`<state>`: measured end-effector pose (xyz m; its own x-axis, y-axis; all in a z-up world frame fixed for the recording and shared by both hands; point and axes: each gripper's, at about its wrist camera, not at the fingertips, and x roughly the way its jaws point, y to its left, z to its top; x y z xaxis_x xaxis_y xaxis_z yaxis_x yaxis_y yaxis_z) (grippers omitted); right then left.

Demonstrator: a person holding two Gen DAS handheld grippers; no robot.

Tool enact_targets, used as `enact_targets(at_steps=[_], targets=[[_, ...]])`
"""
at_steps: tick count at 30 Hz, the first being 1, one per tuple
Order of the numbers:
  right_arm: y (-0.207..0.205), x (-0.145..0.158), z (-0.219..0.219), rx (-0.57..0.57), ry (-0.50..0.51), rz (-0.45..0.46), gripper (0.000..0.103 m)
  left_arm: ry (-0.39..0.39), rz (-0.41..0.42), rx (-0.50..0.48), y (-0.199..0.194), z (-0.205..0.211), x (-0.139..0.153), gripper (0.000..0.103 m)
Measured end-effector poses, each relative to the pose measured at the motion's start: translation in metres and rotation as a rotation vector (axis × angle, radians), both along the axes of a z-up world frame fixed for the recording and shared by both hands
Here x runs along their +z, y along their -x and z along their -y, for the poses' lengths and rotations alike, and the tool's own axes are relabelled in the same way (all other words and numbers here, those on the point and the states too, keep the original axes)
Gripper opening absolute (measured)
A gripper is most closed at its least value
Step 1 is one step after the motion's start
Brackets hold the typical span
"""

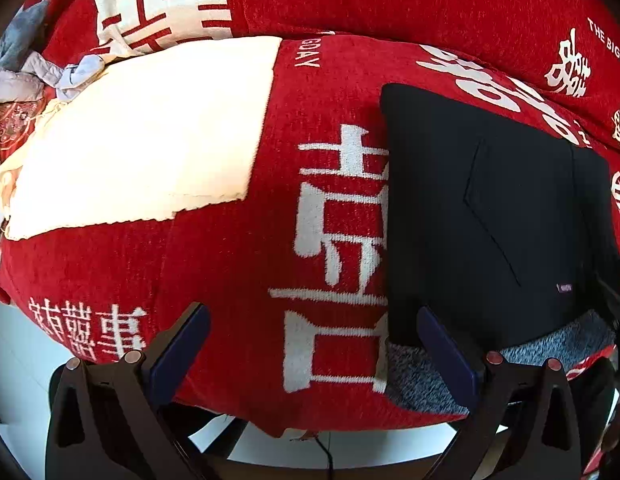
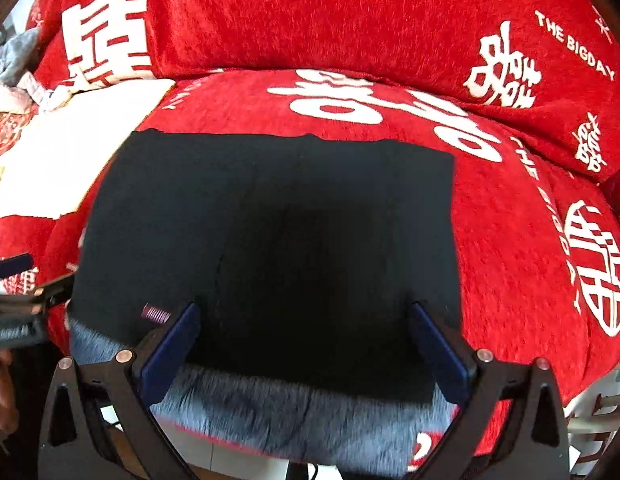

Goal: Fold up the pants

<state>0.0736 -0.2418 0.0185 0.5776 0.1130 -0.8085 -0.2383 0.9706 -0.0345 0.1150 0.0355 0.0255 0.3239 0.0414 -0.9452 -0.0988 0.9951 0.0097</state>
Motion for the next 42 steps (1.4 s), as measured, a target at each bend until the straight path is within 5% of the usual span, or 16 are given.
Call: enact_targets(at_steps=[5, 9, 19, 29, 34, 40, 42], targets=[[0.027, -0.014, 0.000, 0.035, 0.040, 0.009, 0.103, 0.042, 0.029, -0.029, 0.014, 0.007, 0.009, 0.103], [0.025, -0.030, 0.010, -0.015, 0.122, -0.018, 0.103, -0.006, 0.011, -0.058, 0.015, 0.016, 0.000, 0.103], [0.035, 0.001, 0.059, -0.081, -0.031, 0.017, 0.103, 0.038, 0.072, -0.126, 0.024, 0.033, 0.028, 0.103], [-0.012, -0.029, 0.125, -0.179, -0.317, -0.104, 0.103, 0.249, -0.034, -0.168, -0.025, 0.052, 0.004, 0.103], [-0.039, -0.047, 0.123, -0.111, -0.460, -0.169, 0.103, 0.365, -0.090, -0.135, -0.050, 0.056, -0.014, 0.103], [-0.049, -0.046, 0.090, -0.015, -0.433, -0.142, 0.096, 0.375, -0.062, -0.154, -0.054, 0.060, -0.016, 0.102], [-0.043, -0.041, 0.077, 0.010, -0.367, -0.119, 0.090, 0.369, -0.034, -0.198, -0.051, 0.063, -0.012, 0.088]])
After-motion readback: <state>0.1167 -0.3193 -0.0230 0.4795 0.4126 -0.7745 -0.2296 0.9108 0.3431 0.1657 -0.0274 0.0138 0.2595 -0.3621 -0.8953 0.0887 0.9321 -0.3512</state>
